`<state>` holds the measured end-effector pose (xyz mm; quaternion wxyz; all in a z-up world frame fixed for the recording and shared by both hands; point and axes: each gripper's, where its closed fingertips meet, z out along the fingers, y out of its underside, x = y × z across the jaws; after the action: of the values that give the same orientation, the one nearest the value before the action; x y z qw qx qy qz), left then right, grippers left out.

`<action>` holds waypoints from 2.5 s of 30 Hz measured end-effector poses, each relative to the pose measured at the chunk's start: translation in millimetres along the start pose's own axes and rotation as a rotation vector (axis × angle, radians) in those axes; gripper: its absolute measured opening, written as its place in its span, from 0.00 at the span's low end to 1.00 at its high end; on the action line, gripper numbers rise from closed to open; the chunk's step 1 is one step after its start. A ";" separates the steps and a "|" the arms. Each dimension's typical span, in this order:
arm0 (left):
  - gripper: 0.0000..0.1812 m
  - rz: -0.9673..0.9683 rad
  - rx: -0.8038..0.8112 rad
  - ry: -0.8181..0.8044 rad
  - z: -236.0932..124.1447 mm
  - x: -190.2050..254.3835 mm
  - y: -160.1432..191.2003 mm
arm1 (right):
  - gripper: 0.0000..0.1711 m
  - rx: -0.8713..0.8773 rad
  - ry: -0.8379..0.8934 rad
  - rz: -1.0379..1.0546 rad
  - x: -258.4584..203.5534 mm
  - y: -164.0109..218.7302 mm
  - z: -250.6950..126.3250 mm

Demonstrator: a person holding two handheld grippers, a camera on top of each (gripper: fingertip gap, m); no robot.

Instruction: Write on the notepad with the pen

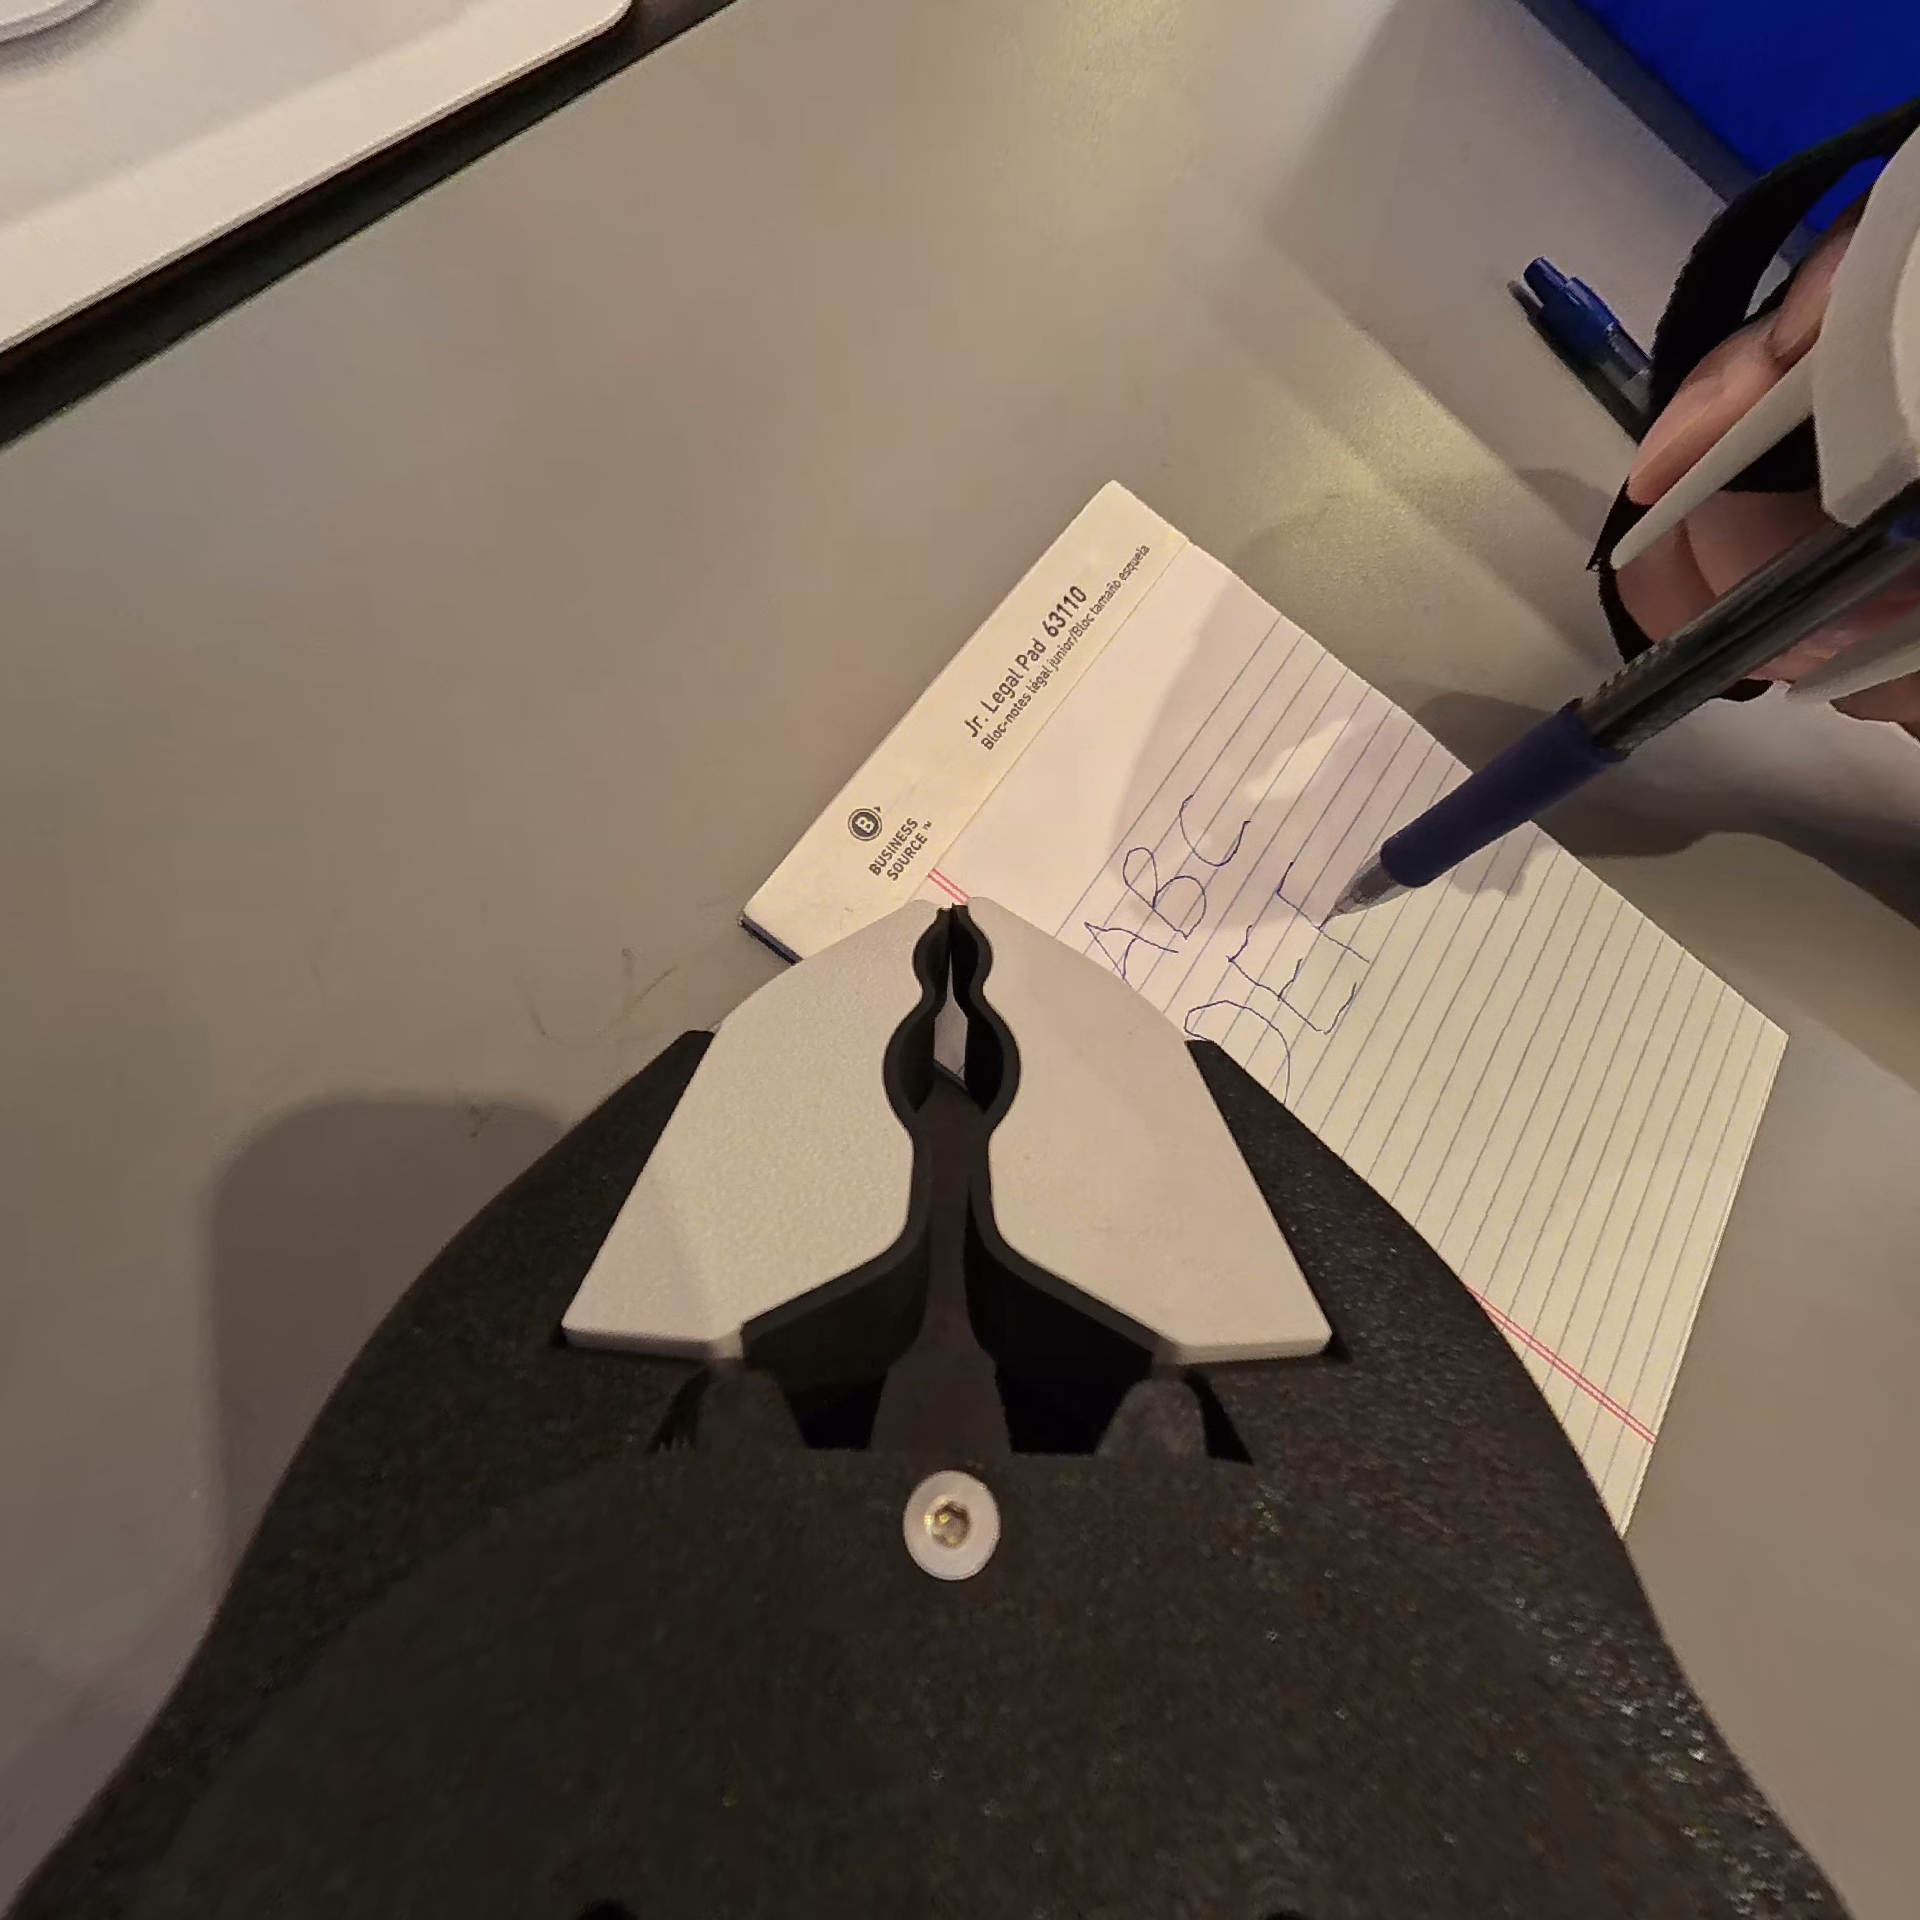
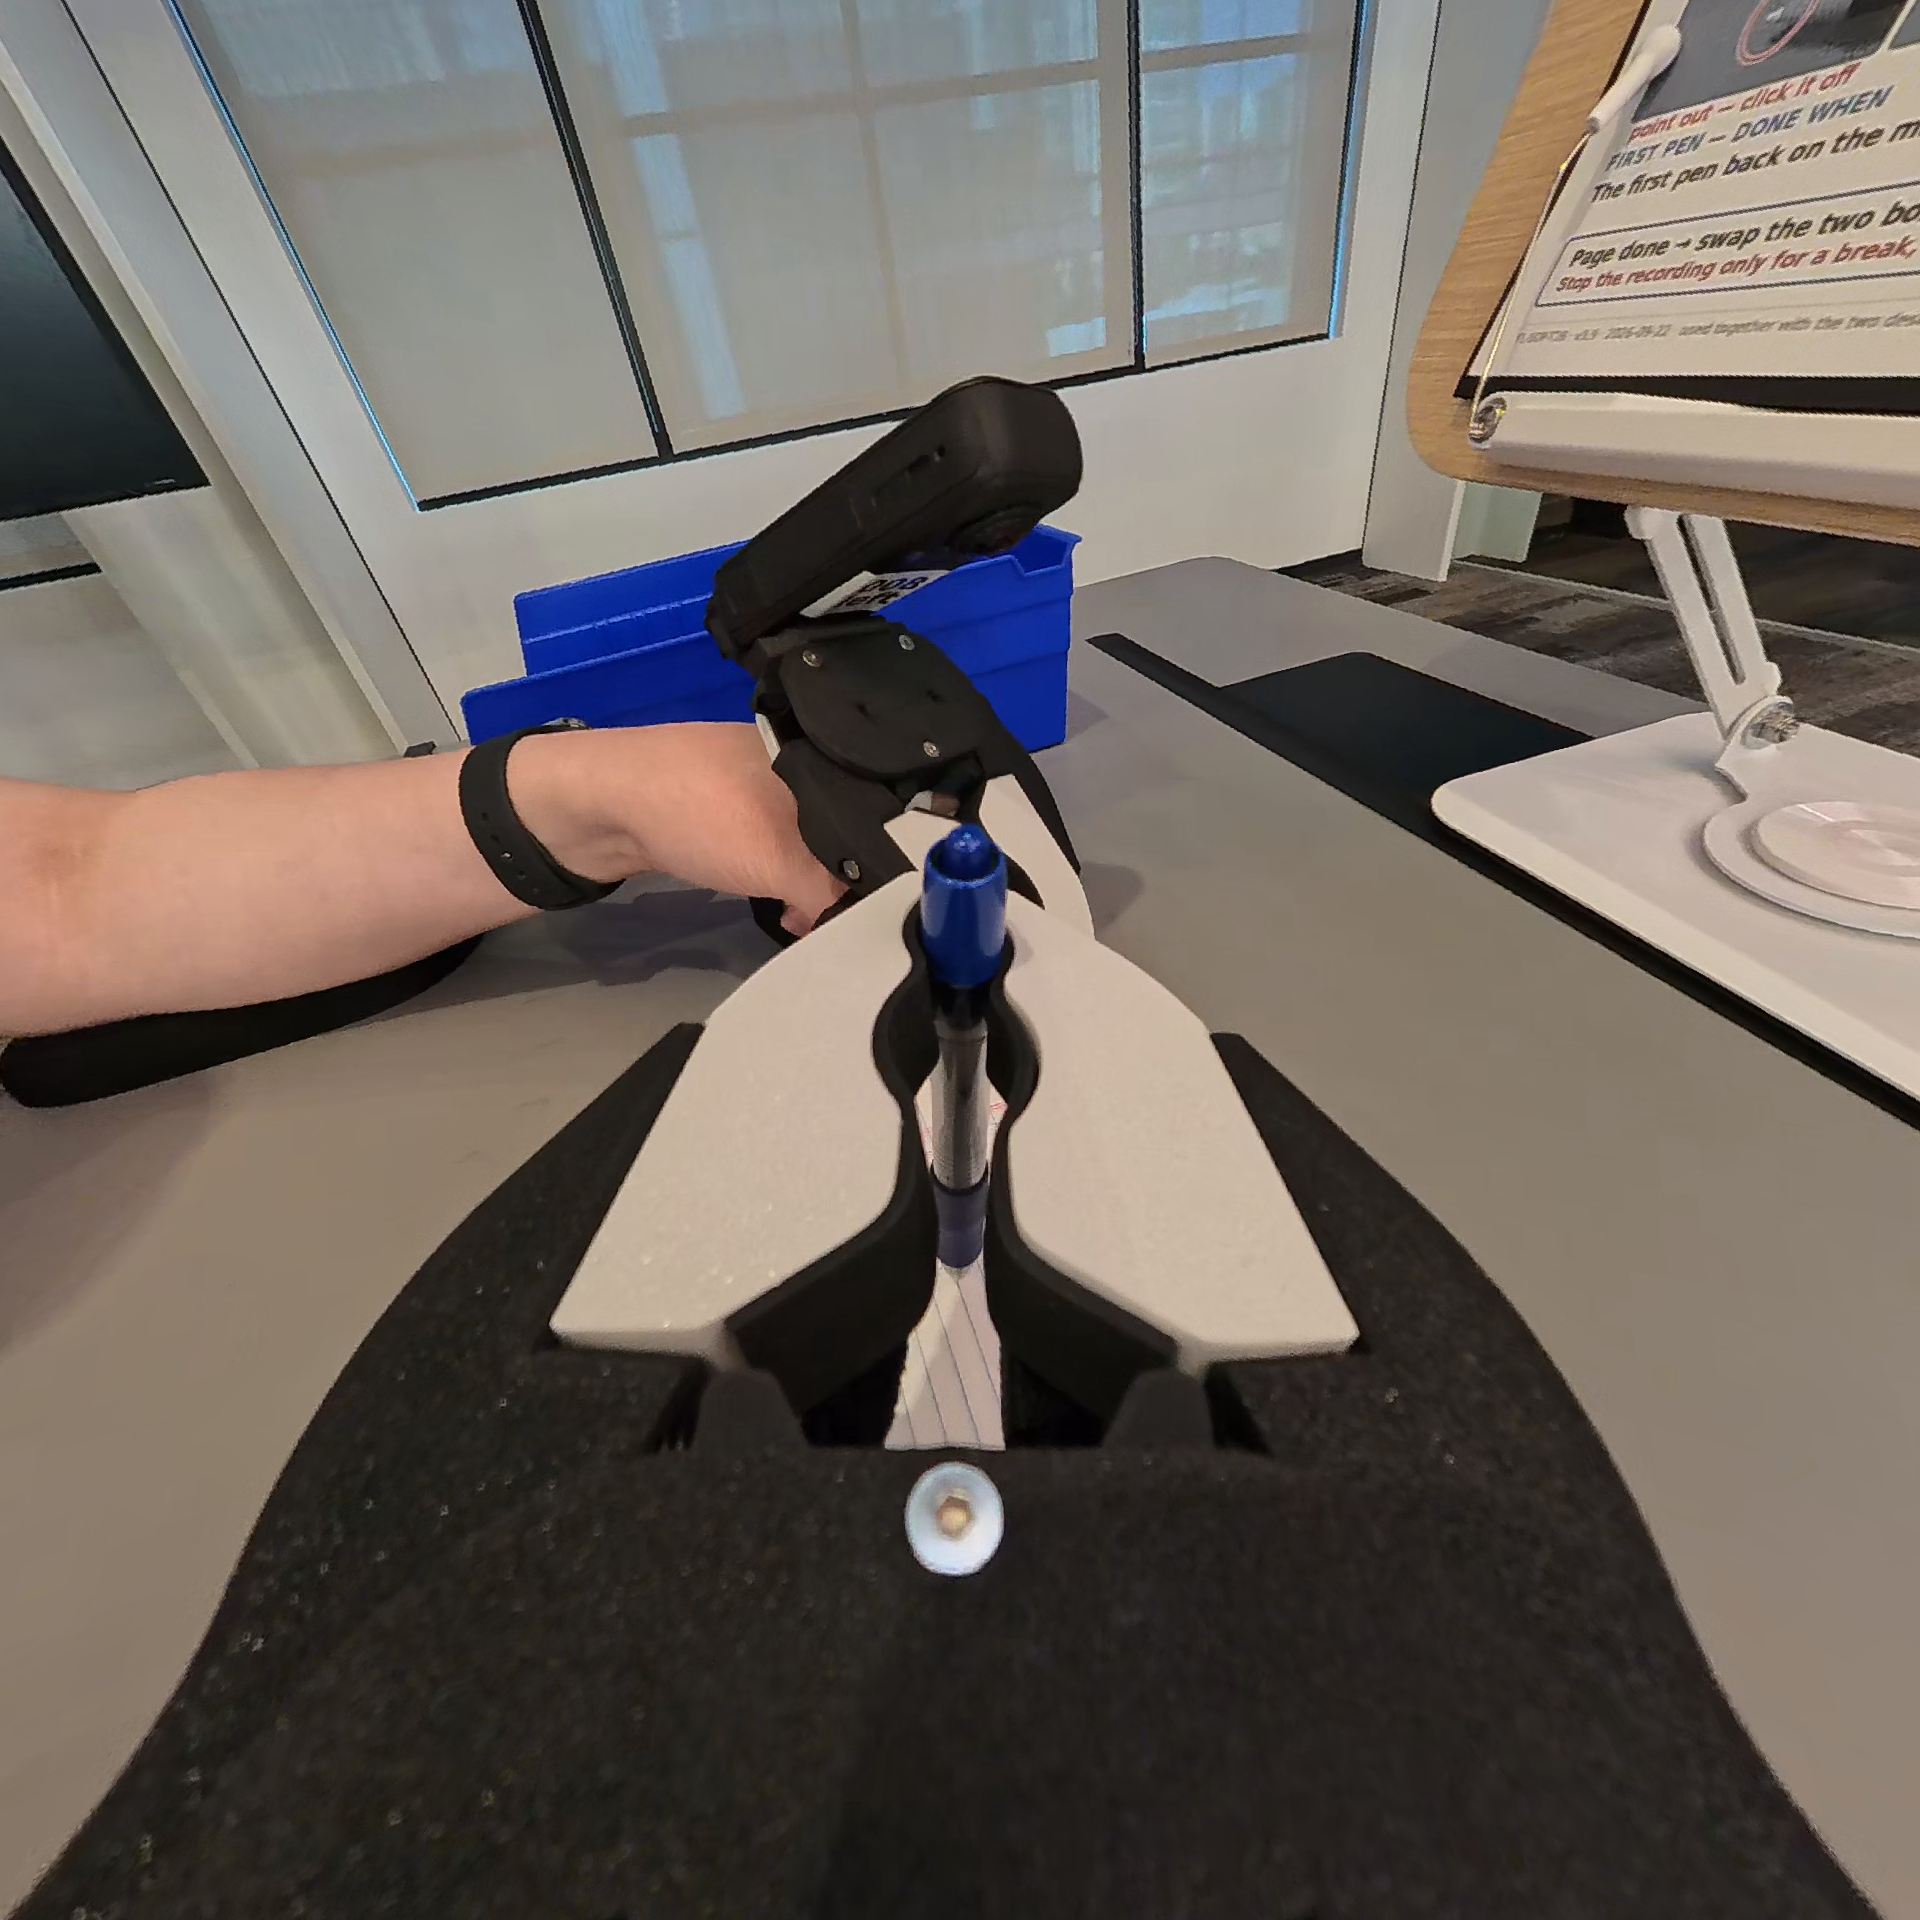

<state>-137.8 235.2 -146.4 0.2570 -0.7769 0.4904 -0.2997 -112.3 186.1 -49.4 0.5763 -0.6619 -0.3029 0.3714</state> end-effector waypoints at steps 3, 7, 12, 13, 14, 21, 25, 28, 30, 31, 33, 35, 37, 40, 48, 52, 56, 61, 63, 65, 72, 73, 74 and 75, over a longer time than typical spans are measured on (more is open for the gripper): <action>0.00 0.001 0.000 -0.001 0.0 0.0 0.1 | 0.03 -0.001 0.002 0.003 0.8 0.3 -2.0; 0.00 0.000 0.000 0.000 0.0 0.1 0.0 | 0.02 0.001 0.005 0.006 2.0 0.4 -4.0; 0.00 0.000 0.000 0.000 0.0 0.2 0.0 | 0.02 0.000 0.009 0.008 3.4 0.4 -6.4; 0.00 0.000 0.000 0.000 0.1 0.1 0.0 | 0.02 0.001 0.008 0.011 3.5 0.5 -6.8; 0.00 0.001 0.000 -0.001 0.1 0.1 0.0 | 0.02 0.001 0.008 0.012 3.8 0.6 -7.0; 0.00 0.000 0.001 0.000 0.3 0.1 0.0 | 0.02 -0.001 0.010 0.015 4.3 0.9 -8.3; 0.00 -0.001 0.001 0.000 0.4 0.0 0.0 | 0.02 -0.001 0.009 0.018 4.3 0.8 -8.5; 0.00 -0.004 0.002 0.002 0.5 -0.1 -0.1 | 0.02 -0.001 0.008 0.019 4.3 0.7 -8.2; 0.00 -0.004 0.004 0.001 0.6 -0.2 -0.1 | 0.02 0.003 0.007 0.021 4.2 0.5 -8.4; 0.00 -0.003 0.004 0.000 0.6 -0.1 -0.1 | 0.02 0.009 0.004 0.021 3.6 -0.1 -8.4; 0.00 -0.003 0.005 0.000 0.6 -0.3 -0.1 | 0.02 0.042 -0.013 0.015 -0.8 -7.5 -9.3; 0.00 -0.007 0.007 0.002 0.7 -0.3 -0.1 | 0.02 0.084 -0.018 -0.007 -6.4 -22.6 -12.1; 0.00 -0.010 0.006 0.005 0.6 -0.4 -0.1 | 0.02 0.076 -0.015 -0.048 -12.6 -31.8 -13.6; 0.00 -0.012 0.005 0.009 0.7 -0.5 -0.2 | 0.02 0.043 -0.011 -0.090 -21.1 -41.3 -15.1; 0.00 -0.002 0.002 -0.011 1.1 -0.8 -0.2 | 0.02 0.012 0.019 -0.104 -37.3 -85.4 -32.9; 0.00 0.005 -0.002 -0.021 1.3 -1.0 -0.1 | 0.02 0.002 0.044 -0.120 -43.0 -102.3 -44.0; 0.00 0.005 -0.001 -0.024 1.3 -1.3 0.0 | 0.02 0.013 0.058 -0.127 -44.9 -112.3 -54.6; 0.00 0.011 -0.006 -0.034 1.4 -1.4 0.2 | 0.02 0.062 0.070 -0.084 -37.0 -118.4 -66.7; 0.00 0.017 -0.008 -0.043 1.4 -1.4 0.2 | 0.02 0.072 0.076 -0.072 -32.4 -117.8 -69.8; 0.00 0.025 -0.012 -0.053 1.5 -1.5 0.4 | 0.02 0.080 0.083 -0.053 -27.2 -116.0 -71.7; 0.00 0.024 -0.014 -0.073 1.2 -1.5 0.8 | 0.02 0.080 0.088 -0.017 -16.7 -107.9 -72.8; 0.00 0.020 -0.012 -0.072 1.1 -1.6 0.8 | 0.02 0.076 0.089 -0.013 -15.3 -106.1 -72.2; 0.00 0.016 -0.010 -0.069 1.1 -1.6 0.7 | 0.02 0.075 0.093 -0.010 -13.7 -104.5 -71.6; 0.00 0.012 -0.008 -0.066 1.1 -1.5 0.7 | 0.02 0.074 0.092 -0.004 -12.9 -103.3 -71.0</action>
<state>-138.0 236.4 -147.9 0.2719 -0.7845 0.4874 -0.2703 -56.8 153.0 58.7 0.6146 -0.6558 -0.2635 0.3504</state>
